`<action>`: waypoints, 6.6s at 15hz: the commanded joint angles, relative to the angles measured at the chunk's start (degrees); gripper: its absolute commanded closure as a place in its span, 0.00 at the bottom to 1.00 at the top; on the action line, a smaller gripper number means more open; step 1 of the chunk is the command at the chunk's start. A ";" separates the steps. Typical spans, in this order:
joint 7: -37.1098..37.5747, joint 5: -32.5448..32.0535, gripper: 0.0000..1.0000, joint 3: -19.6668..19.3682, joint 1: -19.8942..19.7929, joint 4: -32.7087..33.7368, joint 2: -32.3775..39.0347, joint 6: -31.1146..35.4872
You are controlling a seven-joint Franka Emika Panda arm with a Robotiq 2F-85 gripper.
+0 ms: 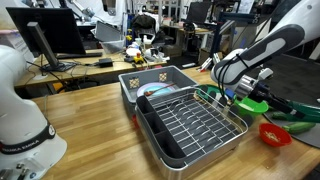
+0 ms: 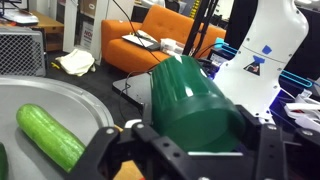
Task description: Pour the contents in the dark green cup into the orange bowl
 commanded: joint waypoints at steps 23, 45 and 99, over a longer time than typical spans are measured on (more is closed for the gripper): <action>0.65 19.46 0.47 -2.02 -8.63 -34.27 -31.30 46.90; -49.62 64.48 0.47 8.87 -11.94 -48.46 -36.69 101.79; -65.26 81.52 0.00 8.90 -13.38 -58.14 -48.09 96.97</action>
